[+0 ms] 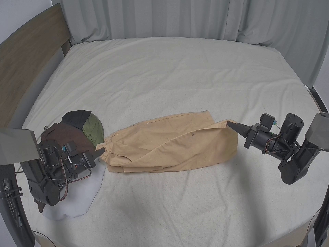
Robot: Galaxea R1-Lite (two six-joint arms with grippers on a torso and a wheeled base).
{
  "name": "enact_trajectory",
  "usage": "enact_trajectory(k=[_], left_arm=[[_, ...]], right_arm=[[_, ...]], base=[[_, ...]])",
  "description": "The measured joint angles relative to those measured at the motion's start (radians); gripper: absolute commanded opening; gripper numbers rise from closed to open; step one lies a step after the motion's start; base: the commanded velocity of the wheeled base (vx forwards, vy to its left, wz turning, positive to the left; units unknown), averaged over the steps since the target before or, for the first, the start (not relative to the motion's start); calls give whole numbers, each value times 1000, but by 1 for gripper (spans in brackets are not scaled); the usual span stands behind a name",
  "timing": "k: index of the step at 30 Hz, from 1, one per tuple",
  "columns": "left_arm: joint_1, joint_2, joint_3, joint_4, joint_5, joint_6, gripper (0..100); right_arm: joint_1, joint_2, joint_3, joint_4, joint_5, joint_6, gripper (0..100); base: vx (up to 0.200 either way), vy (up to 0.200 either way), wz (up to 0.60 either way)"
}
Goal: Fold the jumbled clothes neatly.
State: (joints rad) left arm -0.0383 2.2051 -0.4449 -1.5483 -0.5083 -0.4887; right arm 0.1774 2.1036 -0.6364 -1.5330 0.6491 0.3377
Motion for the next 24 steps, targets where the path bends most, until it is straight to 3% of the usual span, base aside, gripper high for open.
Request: enact_trajectory(k=[10,24], left_arm=[[-5,6,-36,1,37,-26,0],[0,24,-78,1,82,-63,0]], right_arm=[[-18,73,-138,11,-2,40,0],[-20,130,-328,167,-2,46,0]], base=[[0,0,0],[0,0,0]])
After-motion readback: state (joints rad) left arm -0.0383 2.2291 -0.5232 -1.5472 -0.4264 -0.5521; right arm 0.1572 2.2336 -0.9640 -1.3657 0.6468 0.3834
